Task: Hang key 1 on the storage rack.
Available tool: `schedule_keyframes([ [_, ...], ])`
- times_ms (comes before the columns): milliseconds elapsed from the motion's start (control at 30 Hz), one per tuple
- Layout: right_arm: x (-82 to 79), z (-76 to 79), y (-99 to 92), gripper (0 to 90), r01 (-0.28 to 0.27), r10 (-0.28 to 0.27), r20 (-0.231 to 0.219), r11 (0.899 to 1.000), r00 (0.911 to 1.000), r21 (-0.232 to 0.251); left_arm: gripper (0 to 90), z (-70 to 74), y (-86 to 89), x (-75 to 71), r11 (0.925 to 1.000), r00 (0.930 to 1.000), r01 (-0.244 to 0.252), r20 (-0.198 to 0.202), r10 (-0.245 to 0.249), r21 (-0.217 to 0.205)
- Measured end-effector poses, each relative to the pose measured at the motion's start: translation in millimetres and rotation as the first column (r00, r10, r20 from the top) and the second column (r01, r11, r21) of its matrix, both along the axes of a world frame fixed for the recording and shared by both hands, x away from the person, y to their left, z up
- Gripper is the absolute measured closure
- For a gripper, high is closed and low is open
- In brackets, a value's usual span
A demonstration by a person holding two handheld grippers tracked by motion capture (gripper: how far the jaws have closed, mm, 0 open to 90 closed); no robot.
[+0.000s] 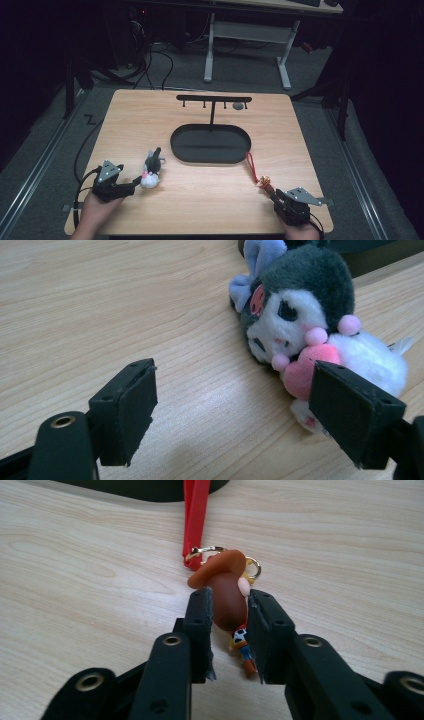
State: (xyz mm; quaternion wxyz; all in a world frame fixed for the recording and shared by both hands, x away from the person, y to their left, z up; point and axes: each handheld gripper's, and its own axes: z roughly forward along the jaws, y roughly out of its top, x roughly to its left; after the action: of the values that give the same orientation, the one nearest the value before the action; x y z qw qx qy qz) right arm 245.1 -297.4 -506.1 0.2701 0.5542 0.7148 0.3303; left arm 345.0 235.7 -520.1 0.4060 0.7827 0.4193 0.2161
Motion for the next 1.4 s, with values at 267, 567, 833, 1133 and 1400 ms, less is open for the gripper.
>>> schedule_keyframes([
  [267, 10.2, 13.8, 3.7, 57.8, 0.012, -0.013, -0.06, 1.0, 0.9981, -0.024, 19.7, 0.2, 0.8, -0.4, 0.9998, 0.9999, 0.015, 0.0, -0.015, -0.012],
  [567, 28.1, 37.3, 12.2, 45.3, -0.039, 0.024, -0.208, 0.997, 0.9779, -0.065, 19.7, 1.5, 1.0, -1.8, 0.9995, 0.9997, 0.024, 0.003, -0.024, -0.019],
  [833, 41.5, 43.4, 14.3, 40.6, -0.088, 0.042, -0.299, 0.986, 0.9535, -0.142, 19.7, 0.7, 0.2, -1.2, 0.9995, 0.9997, 0.025, -0.001, -0.025, -0.021],
  [1133, 55.7, 43.4, 9.7, 38.9, -0.139, 0.07, -0.395, 0.979, 0.9161, -0.149, 19.7, -0.6, -1.9, -0.7, 0.9993, 0.9993, 0.035, -0.008, -0.036, -0.015],
  [1400, 68.0, 39.8, 2.9, 41.2, -0.181, 0.111, -0.486, 0.978, 0.8668, -0.099, 19.7, -1.2, -3.4, -0.8, 0.9991, 0.999, 0.043, -0.012, -0.043, -0.008],
])
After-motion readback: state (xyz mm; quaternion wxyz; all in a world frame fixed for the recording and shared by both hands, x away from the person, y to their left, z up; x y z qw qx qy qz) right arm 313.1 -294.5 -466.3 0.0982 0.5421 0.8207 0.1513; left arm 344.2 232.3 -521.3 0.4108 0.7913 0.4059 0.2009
